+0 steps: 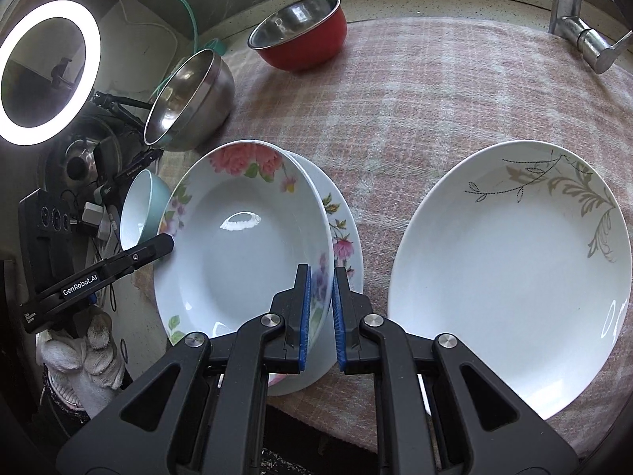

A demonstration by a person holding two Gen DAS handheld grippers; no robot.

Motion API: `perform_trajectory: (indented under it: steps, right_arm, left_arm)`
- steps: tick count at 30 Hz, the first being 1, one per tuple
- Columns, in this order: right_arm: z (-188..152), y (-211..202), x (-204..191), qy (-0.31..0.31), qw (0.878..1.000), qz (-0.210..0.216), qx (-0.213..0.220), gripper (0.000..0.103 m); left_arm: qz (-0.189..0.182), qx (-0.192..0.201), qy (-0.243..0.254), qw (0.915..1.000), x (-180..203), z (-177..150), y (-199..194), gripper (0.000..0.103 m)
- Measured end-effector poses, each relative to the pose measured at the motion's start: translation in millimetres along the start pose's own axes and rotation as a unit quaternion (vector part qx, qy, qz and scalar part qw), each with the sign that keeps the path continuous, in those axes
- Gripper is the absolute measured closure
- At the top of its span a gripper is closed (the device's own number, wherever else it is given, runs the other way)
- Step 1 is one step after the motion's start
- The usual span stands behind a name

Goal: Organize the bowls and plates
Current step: 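Lower the rose plate onto the small-flower plate and open the right gripper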

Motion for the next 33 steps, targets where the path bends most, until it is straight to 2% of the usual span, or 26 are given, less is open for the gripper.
perform_trajectory:
  steps: [24, 33]
  right_arm:
    - [-2.3, 13.1, -3.2, -0.022, 0.999, -0.025, -0.017, 0.091]
    - [-1.9, 13.5, -5.9, -0.045, 0.998, -0.049, -0.020, 0.088]
  left_arm:
    - [0.022, -0.009, 0.001, 0.9997, -9.0, -9.1, 6.6, 0.092]
    - [0.031, -0.008, 0.008, 0.9994, -9.1, -10.5, 5.8, 0.092]
Point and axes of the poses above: each gripper's, at about its wrist camera, not at the fingertips, and y roughly the way its jaws point, x to its right, z to its top, the point moved 9 cm from there along y, roughly the way its jaws point, and after that the axes turned 8 degrees about -y, right-handed, at the moved point
